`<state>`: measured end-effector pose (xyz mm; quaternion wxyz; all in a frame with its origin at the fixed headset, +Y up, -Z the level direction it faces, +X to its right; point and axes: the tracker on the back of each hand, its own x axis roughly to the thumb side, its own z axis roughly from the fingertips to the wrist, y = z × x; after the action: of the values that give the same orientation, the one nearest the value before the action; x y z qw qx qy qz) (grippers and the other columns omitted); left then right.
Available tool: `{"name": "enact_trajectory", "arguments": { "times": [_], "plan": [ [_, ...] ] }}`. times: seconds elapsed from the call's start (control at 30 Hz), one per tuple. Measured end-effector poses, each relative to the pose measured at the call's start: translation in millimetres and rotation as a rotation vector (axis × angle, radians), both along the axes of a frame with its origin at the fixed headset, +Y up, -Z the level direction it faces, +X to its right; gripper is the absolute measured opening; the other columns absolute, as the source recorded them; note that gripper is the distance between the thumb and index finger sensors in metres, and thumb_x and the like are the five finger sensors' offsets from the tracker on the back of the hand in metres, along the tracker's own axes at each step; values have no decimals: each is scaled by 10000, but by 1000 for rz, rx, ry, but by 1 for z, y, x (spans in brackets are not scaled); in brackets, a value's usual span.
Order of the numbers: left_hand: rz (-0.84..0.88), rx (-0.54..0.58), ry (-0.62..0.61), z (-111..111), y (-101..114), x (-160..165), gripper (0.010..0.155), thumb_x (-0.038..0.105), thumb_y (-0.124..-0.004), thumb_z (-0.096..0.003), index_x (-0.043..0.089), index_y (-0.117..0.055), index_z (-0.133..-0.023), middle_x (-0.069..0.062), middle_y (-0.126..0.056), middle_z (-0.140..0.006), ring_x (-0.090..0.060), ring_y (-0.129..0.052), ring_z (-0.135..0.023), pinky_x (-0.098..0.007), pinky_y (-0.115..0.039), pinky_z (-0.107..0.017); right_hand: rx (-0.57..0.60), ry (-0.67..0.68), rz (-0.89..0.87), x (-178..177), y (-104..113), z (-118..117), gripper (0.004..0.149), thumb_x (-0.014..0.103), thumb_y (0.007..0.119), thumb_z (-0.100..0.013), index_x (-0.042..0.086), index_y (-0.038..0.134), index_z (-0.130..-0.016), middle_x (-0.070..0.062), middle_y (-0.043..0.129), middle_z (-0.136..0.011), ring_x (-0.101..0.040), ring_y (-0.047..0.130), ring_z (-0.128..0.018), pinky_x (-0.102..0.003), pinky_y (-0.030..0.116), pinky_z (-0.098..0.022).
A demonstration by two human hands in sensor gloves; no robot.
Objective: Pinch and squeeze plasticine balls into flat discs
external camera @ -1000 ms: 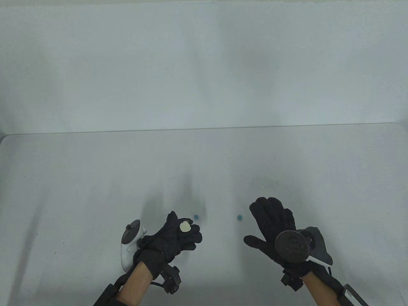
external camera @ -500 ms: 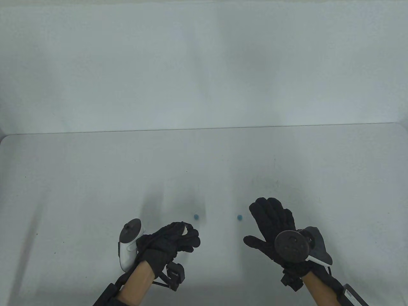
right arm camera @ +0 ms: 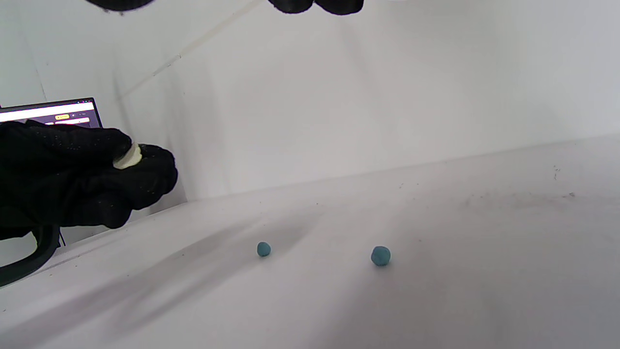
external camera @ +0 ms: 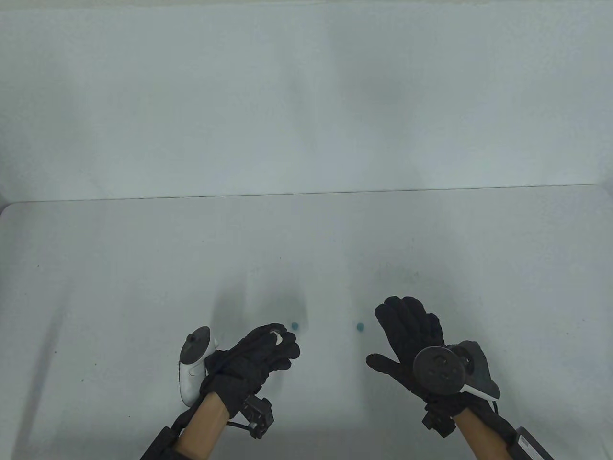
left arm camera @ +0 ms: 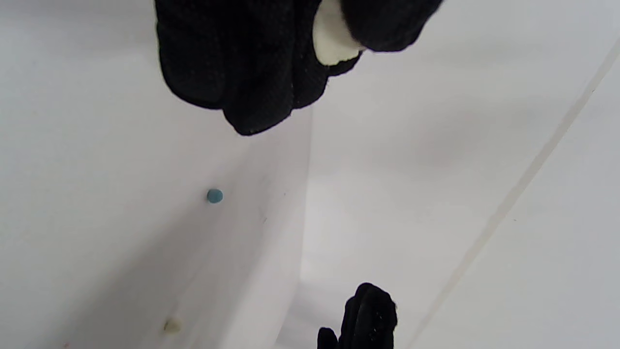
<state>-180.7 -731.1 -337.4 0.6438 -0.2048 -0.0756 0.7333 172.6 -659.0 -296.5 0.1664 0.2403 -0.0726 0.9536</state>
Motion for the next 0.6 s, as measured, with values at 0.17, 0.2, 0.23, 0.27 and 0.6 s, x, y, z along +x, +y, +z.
{"name": "enact_trajectory", "arguments": {
  "times": [0.17, 0.2, 0.23, 0.27, 0.6],
  "plan": [
    [-33, 20, 4, -1, 1, -3, 486, 271, -661, -572, 76, -649, -1017, -235, -744, -994, -427, -895, -853, -505, -757, -645, 3, -1, -4, 0, 0, 0, 848, 679, 509, -539, 130, 356, -1167, -182, 346, -1233, -520, 359, -1109, -752, 437, -701],
    [-37, 21, 3, -1, 1, -3, 482, 290, -679, -567, 85, -692, -1003, -265, -726, -1007, -441, -885, -856, -518, -749, -646, 2, -1, -2, 0, 0, 0, 849, 678, 509, -539, 129, 354, -1167, -183, 344, -1232, -522, 360, -1108, -753, 437, -699],
    [-46, 23, -5, -2, 0, -3, 484, 306, -694, -562, 93, -725, -995, -274, -709, -1024, -457, -869, -866, -536, -736, -647, 3, -1, -1, 0, 0, 0, 849, 679, 509, -538, 129, 355, -1167, -185, 346, -1232, -523, 360, -1108, -753, 438, -699],
    [-52, 27, -10, -3, 0, -3, 483, 314, -703, -561, 95, -746, -989, -280, -676, -1045, -464, -853, -877, -548, -725, -650, 5, -2, -2, 0, 1, 1, 848, 678, 509, -539, 127, 358, -1166, -183, 346, -1232, -521, 361, -1108, -753, 439, -698],
    [-433, 78, 71, -4, 3, -8, 570, 312, -821, -493, -20, -746, -950, -54, -968, -712, -210, -1103, -540, -407, -905, -506, 14, 2, -12, 1, 2, 1, 848, 678, 512, -539, 130, 353, -1167, -183, 344, -1232, -522, 361, -1108, -752, 439, -700]
  ]
}}
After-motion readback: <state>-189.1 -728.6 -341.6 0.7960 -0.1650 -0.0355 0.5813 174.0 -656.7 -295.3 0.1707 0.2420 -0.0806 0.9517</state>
